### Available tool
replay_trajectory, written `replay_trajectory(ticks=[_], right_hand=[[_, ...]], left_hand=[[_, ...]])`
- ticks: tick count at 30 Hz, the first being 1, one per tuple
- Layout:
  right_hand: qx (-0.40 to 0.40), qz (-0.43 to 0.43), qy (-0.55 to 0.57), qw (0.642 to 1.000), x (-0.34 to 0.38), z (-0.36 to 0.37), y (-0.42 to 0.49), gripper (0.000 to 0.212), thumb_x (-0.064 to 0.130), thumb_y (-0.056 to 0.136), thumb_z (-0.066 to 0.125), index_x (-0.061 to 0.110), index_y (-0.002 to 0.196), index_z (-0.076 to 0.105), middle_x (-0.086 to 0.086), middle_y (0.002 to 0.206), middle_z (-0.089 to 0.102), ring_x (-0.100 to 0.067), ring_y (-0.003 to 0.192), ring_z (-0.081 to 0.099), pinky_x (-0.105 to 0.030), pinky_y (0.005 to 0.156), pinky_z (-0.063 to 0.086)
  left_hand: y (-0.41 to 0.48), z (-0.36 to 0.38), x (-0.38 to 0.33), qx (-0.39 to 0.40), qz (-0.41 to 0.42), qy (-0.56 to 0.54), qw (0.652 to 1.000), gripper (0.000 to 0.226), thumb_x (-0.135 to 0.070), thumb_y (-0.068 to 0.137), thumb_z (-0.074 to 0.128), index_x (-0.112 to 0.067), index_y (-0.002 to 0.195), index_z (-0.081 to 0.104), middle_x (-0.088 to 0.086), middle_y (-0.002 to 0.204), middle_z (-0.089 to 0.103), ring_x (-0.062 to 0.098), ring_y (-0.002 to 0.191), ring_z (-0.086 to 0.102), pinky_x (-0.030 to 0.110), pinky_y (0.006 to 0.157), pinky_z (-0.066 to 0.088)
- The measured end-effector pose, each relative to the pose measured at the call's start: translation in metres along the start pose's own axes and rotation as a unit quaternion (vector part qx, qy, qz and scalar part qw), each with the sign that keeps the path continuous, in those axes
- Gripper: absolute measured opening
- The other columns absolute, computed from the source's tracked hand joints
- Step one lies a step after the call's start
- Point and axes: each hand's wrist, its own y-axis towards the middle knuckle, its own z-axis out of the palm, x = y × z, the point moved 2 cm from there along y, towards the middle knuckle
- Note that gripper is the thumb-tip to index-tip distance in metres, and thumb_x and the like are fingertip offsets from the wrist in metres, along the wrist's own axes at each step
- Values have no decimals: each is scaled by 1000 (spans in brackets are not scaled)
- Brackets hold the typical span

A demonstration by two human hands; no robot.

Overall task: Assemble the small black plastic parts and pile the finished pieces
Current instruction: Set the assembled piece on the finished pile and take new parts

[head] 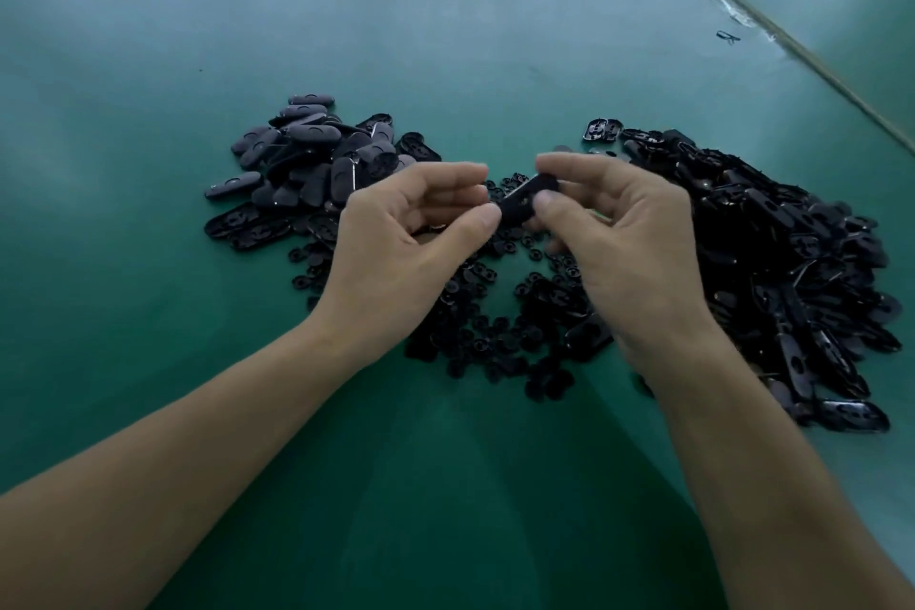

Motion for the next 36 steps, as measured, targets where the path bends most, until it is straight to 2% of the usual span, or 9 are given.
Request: replay_trajectory(ticks=[4,9,12,15,19,27,30,34,36], right_hand=[[39,29,95,994,-4,7,-10,13,3,90,71,16,91,71,-2,78,76,-10,71,71,-17,64,52],[25,-12,31,999,-3,6,-12,13,10,90,73,21,85,70,3,73,75,-10,68,72,-18,63,52],[16,-40,-44,998,-3,5,-13,12,15,87,77,27,87,74,7,76,75,-6,72,70,-24,71,56],[15,-31,-46,998,-5,4,-14,12,14,86,78,26,89,76,6,75,74,-8,71,69,-30,74,58],[7,-28,-23,999,-5,4,-12,16,10,88,76,26,88,74,10,74,74,-6,70,68,-23,72,54],[-11,-35,4,999,-5,4,-12,15,7,89,75,22,90,74,9,78,74,-5,74,69,-21,74,55],[-21,-40,31,998,-4,4,-12,19,4,88,75,22,92,73,5,82,76,-8,79,72,-21,77,55],[18,-72,63,995,1,9,-14,28,-6,90,67,21,95,71,5,90,78,-9,89,74,-17,78,55],[18,-85,37,996,1,9,-14,28,-6,92,64,20,97,71,6,92,78,-7,90,74,-18,79,55]], left_hand=[[-2,3,-2,36,11,11,999,21,-3,85,76,-14,103,73,2,93,78,17,87,75,26,80,59],[-2,3,-4,31,10,3,999,21,0,84,77,-14,99,75,0,86,78,11,77,74,22,74,58],[-1,1,-4,15,11,1,1000,21,-1,85,76,-18,98,74,-4,86,77,9,79,72,23,76,58],[0,0,-2,8,4,-17,1000,18,-1,89,71,-17,98,73,-6,81,76,7,72,70,21,70,56],[0,1,-2,6,0,-19,1000,19,2,92,66,-14,99,72,-4,79,75,9,70,70,20,68,55],[-1,2,-2,20,-7,-22,1000,21,3,90,68,-13,103,72,-3,79,76,12,74,73,22,70,58],[-2,2,-3,38,-7,-3,999,26,-2,87,74,-18,106,72,-2,77,74,13,72,71,30,72,61],[-2,4,-4,54,4,32,998,27,-14,88,75,-17,115,71,-8,69,67,3,63,58,21,60,49],[-1,4,-4,43,8,34,998,26,-15,90,74,-16,115,72,-1,71,66,4,65,56,27,59,48]])
